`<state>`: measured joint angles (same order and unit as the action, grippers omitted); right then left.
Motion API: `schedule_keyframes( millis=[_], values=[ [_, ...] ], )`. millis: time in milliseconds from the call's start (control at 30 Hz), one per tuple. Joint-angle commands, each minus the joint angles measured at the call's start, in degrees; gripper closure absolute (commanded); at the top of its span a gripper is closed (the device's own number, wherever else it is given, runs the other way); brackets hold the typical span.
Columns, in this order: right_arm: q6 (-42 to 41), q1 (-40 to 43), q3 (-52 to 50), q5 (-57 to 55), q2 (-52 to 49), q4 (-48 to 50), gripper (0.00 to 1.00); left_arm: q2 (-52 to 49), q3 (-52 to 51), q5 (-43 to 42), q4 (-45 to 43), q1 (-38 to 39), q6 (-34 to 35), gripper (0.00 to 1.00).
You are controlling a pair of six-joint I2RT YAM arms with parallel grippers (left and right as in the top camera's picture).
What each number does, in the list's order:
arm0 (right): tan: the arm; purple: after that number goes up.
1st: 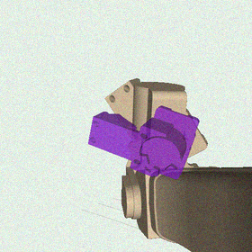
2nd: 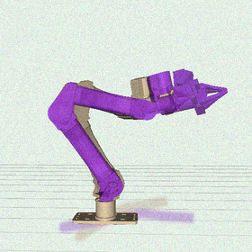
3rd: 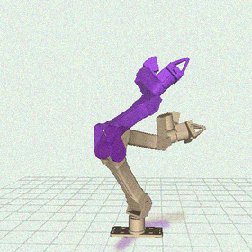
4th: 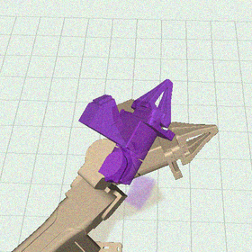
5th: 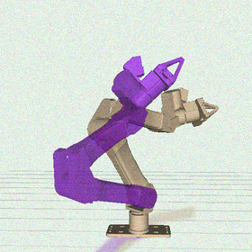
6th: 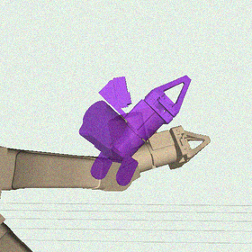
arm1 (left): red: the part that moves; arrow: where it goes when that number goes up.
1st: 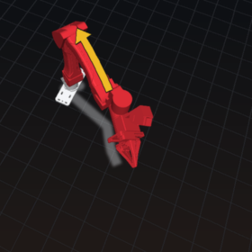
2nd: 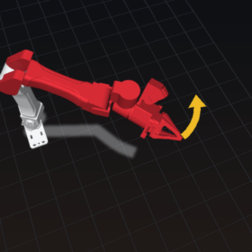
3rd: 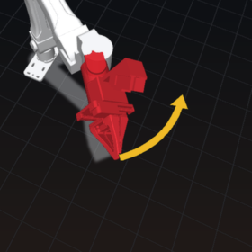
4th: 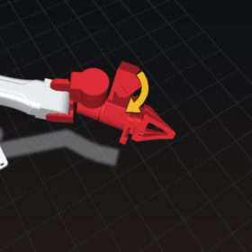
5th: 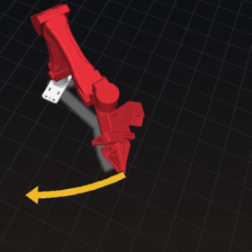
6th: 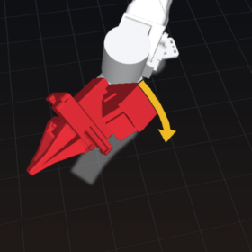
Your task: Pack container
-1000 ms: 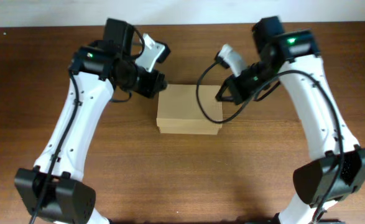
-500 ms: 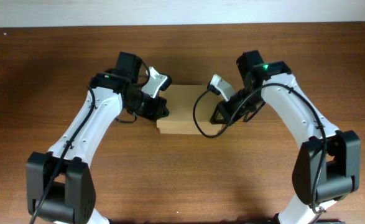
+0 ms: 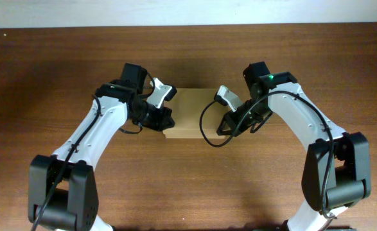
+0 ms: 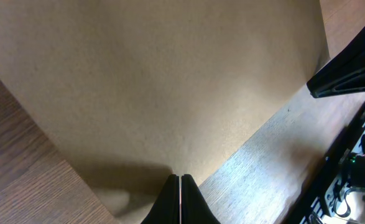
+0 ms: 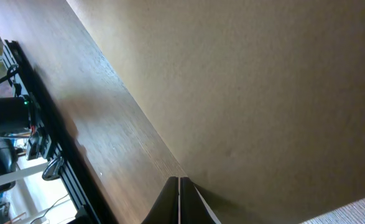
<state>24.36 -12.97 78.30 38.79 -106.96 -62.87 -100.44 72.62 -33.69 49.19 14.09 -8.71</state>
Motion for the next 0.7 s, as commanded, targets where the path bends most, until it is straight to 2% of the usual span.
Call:
schedule_keyframes(
  millis=[0, 100, 267, 467, 667],
  values=[
    [-1.25, -0.15, -0.33, -0.42, 0.63, 0.11, 0.96, 1.33, -1.31, -1.53, -0.11, 0.02, 1.68, 0.98],
    [-2.38, -0.15, 1.07, -0.22, 0.94, -1.51, 0.96, 3.56, -1.18, -2.73, -0.42, 0.02, 1.81, 0.98],
    [-2.36, -0.15, 5.07, -0.04, 5.14, -4.57, 0.96, 13.88, -0.96, -0.09, -0.17, 0.02, 1.81, 0.98],
    [-2.56, -0.15, 5.95, -0.09, 15.61, -5.09, 0.96, 28.68, -0.96, 1.86, 3.61, 0.17, 1.77, 0.98],
    [-5.38, -0.15, 5.92, -2.23, 26.58, -12.33, 0.96, 41.59, -0.96, 1.73, 8.35, 0.17, 1.79, 0.98]
  ],
)
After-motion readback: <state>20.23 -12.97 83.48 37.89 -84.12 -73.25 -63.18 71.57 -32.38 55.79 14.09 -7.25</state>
